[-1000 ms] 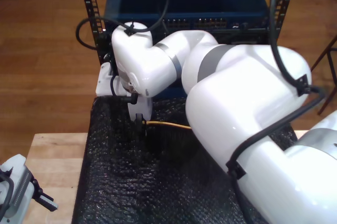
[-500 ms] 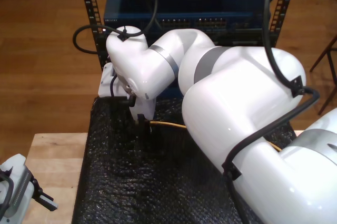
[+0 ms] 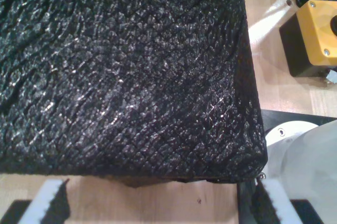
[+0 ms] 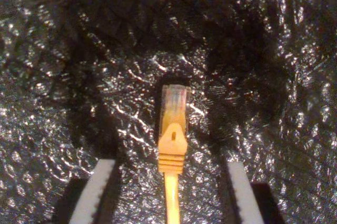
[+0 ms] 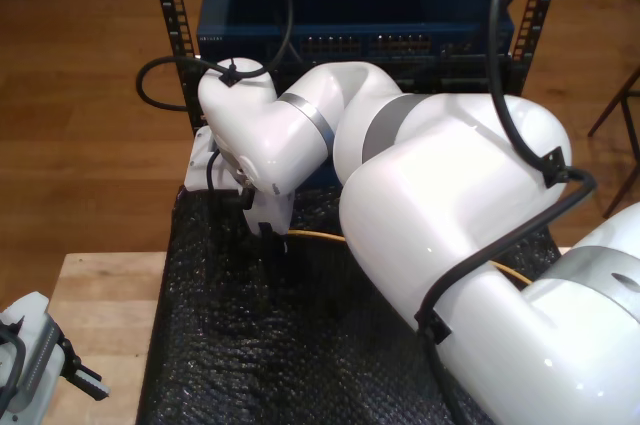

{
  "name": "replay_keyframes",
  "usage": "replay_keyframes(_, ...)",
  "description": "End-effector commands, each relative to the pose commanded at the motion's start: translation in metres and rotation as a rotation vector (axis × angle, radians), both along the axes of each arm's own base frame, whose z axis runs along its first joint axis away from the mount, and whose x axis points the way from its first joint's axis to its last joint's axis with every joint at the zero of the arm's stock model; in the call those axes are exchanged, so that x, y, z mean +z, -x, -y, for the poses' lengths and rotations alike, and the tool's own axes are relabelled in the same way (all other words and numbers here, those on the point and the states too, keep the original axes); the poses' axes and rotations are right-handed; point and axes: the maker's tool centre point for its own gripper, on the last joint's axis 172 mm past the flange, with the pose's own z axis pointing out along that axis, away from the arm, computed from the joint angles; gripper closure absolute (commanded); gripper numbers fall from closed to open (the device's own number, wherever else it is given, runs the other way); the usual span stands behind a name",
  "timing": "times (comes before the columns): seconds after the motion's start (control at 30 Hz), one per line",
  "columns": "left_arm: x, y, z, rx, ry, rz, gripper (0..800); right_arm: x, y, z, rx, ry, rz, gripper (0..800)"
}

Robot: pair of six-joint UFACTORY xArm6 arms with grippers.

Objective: Grab the cable and plug it in

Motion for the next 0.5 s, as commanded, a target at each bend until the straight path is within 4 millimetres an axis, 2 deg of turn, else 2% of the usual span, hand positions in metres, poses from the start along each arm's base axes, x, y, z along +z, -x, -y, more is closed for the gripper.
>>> replay_keyframes(0.33, -0.0004, -0.0002, -0.0002, 0.000, 0.000, 0.000, 0, 0.0003, 0.0003, -0.0020, 0.004, -0.001, 0.003, 500)
replay_keyframes(0.5, -0.0004, -0.0002, -0.0002, 0.000, 0.000, 0.000, 0, 0.0003, 0.0003, -0.0020, 0.004, -0.001, 0.003, 516)
